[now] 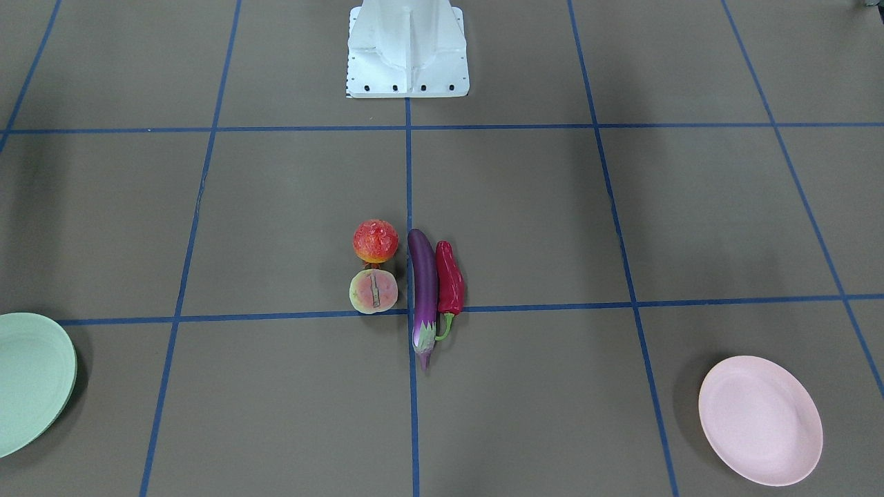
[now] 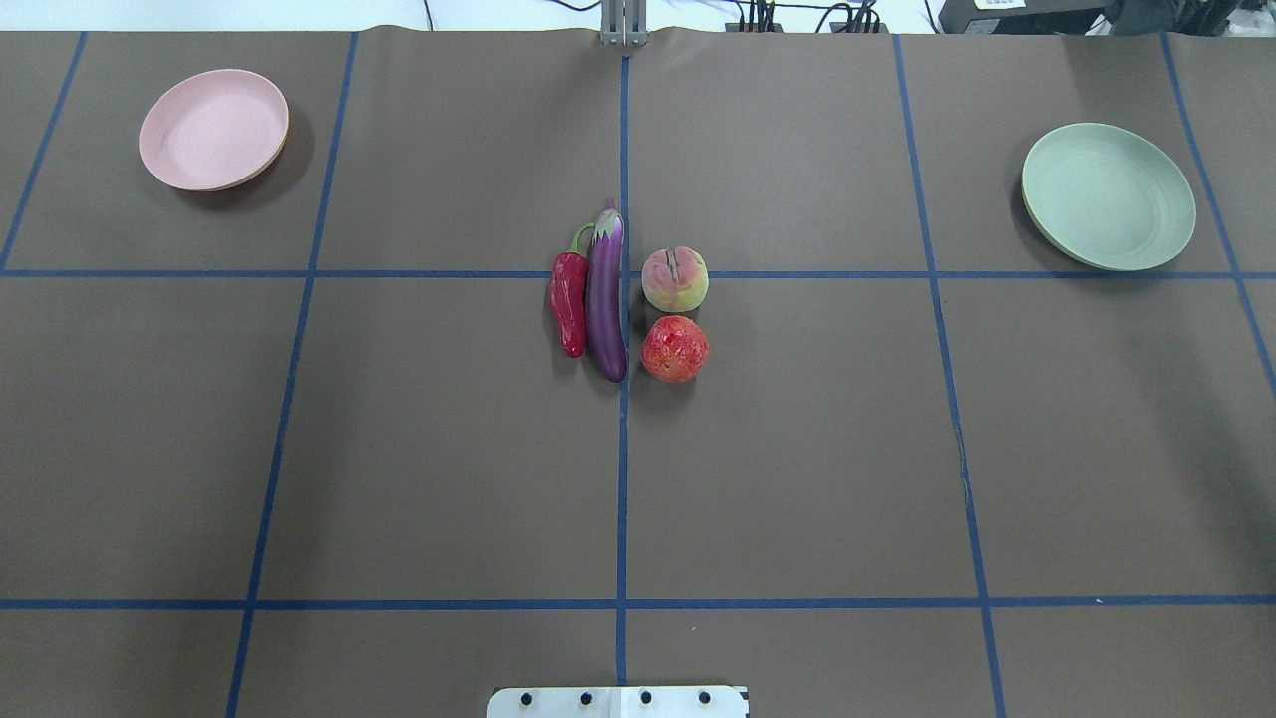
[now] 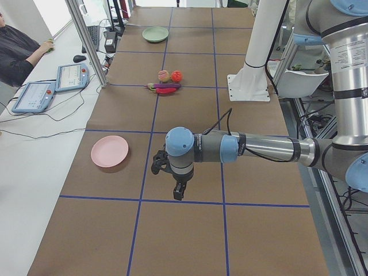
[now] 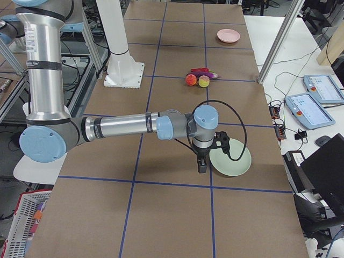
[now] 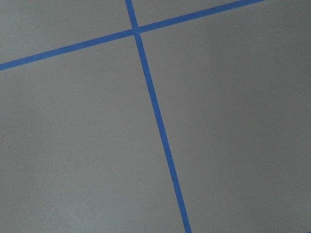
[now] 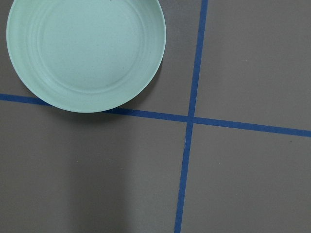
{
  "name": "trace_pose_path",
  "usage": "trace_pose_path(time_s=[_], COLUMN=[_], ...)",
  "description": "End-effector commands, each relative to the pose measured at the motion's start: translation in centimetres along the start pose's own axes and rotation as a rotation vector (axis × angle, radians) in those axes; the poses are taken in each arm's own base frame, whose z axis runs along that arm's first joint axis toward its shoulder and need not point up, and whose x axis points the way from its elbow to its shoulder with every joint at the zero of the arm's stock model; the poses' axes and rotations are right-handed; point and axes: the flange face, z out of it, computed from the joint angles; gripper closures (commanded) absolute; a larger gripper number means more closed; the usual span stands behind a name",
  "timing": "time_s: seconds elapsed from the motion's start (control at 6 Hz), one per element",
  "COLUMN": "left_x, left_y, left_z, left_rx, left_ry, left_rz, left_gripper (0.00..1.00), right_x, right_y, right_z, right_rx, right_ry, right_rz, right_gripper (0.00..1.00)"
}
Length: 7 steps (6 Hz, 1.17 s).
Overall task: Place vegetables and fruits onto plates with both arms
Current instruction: 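Move the right gripper toward the peach in the middle of the table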
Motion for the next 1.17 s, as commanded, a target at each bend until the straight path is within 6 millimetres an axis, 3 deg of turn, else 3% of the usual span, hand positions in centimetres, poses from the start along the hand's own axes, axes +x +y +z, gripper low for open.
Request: trace_pose_path(time_s=[0.0,0.33,0.5,0.67,0.83,1.0], left_x=[0.4,0.4,0.3,0.4,0.3,0.4], left_y=[-0.1,-0.3,-0.3,-0.3,-0.3,-0.4], left_z=[-0.4,-0.3,-0.2,-0.2,-0.1,-0.2], left_rx=[0.007,0.008,0.008,0.009,0.007,0.009], left_ry=[0.000,0.004,0.006,0.007,0.008,0.009], left_rz=[0.008,0.009,0.008,0.004,0.003,0.004], left_gripper=[0.00,0.00,0.00,0.00,0.00,0.00], right_x=[-0.4,-2.2,-3.9,-6.2,-14.0,-23.6], right_y=[-0.4,-1.5,-1.2,-1.8,-5.4,-8.5], right_z=[-0.1,-0.6,-0.8,-0.4,0.3,0.0], right_rx=[0.005,0.088,0.091,0.118,0.113,0.104], right_ry=[-0.002,-0.048,-0.178,-0.194,-0.233,-0.270], right_rz=[-0.012,-0.099,-0.106,-0.186,-0.293,-0.269], right_gripper=[0.00,0.00,0.00,0.00,0.00,0.00])
